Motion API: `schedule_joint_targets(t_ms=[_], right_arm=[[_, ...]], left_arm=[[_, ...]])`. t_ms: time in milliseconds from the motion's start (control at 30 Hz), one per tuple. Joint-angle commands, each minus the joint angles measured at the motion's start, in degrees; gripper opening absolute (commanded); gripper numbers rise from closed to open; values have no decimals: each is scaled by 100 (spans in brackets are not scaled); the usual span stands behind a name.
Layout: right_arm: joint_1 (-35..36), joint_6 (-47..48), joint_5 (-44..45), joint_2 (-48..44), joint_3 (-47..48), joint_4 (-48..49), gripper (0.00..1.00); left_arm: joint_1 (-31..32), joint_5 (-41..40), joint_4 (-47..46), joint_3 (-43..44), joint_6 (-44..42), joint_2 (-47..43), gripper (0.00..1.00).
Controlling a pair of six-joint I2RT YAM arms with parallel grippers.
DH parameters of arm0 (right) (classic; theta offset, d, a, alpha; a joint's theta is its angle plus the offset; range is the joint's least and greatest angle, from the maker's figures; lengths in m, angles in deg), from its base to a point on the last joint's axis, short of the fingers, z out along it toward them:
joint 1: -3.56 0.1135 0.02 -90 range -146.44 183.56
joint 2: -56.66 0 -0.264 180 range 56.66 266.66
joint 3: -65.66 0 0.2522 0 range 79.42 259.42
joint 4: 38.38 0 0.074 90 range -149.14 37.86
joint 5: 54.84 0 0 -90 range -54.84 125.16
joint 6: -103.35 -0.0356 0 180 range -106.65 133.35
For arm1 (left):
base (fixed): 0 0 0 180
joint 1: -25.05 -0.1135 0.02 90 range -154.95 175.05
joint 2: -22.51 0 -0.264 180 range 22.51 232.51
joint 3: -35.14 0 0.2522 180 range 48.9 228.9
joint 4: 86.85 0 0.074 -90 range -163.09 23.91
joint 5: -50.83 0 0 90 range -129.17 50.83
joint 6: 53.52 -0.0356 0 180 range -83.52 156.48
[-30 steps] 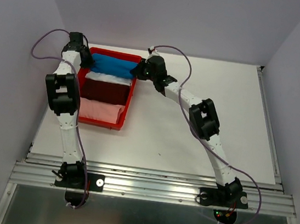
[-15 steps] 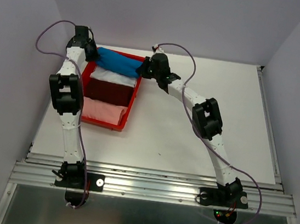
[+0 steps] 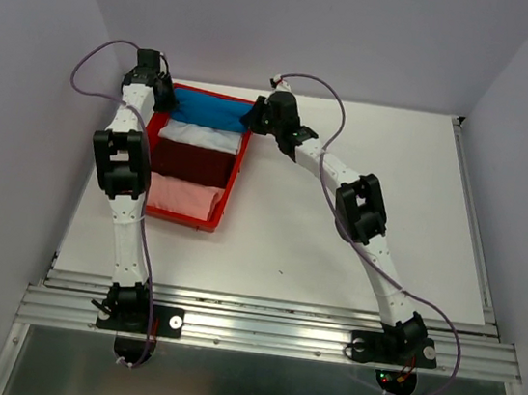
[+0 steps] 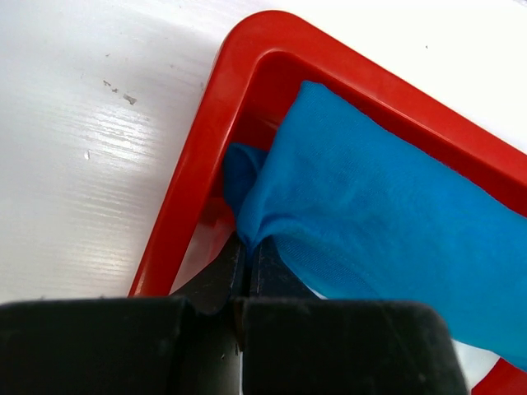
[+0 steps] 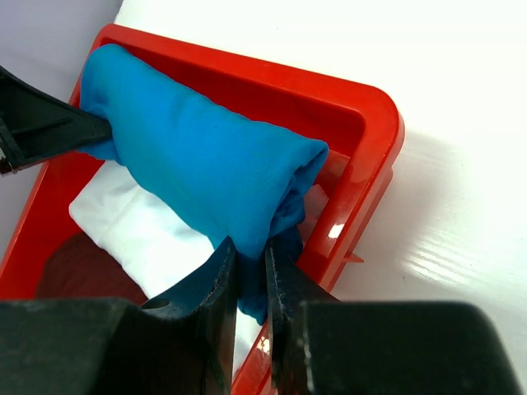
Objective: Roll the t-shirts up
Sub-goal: Place the T-shirt in the bin.
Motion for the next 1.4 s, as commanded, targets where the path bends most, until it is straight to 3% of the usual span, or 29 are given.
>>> schedule_joint_targets(t_ms=[0,167,233,400,500,800,967,1100,1133,1167,1267,1367], right_arm=[[-150,116,250,153,204,-156,1],[-150,362,206,109,265,-296,1],[-150,450,250,57,248,-402,6],[-150,723,451,-207,-68,-402,41],[-150,802,505,-400,-226,-402,54],[-150,1074,514,-725,-341,-455,55],[-150,1066,479,-980,-490,-455,55],[-150,1109,540,-1182,-718,-437,55],[-150,1118,566,-1296,-771,-429,55],[-150,1118,575,-1358,-893,-411,55],[-150,1118,593,-1639,-1070,-359,57],[-150,1127,654,-1972,-1368,-236,58]], left_arm=[[-106,-121,67,264,-192,-149,0],[-132,-244,93,335,-175,-105,0],[-123,-270,128,370,-192,-88,0],[-123,-279,137,379,-157,-70,0],[-123,-244,155,431,-122,-52,0],[-123,-95,181,642,-122,0,0],[-132,-51,339,844,-52,97,25],[-123,-42,339,879,-52,-70,30],[-132,-59,339,897,-60,-114,36],[-123,-68,331,923,-52,-192,50],[-123,-130,331,985,-60,-342,74],[-123,-130,348,994,-43,-474,79]])
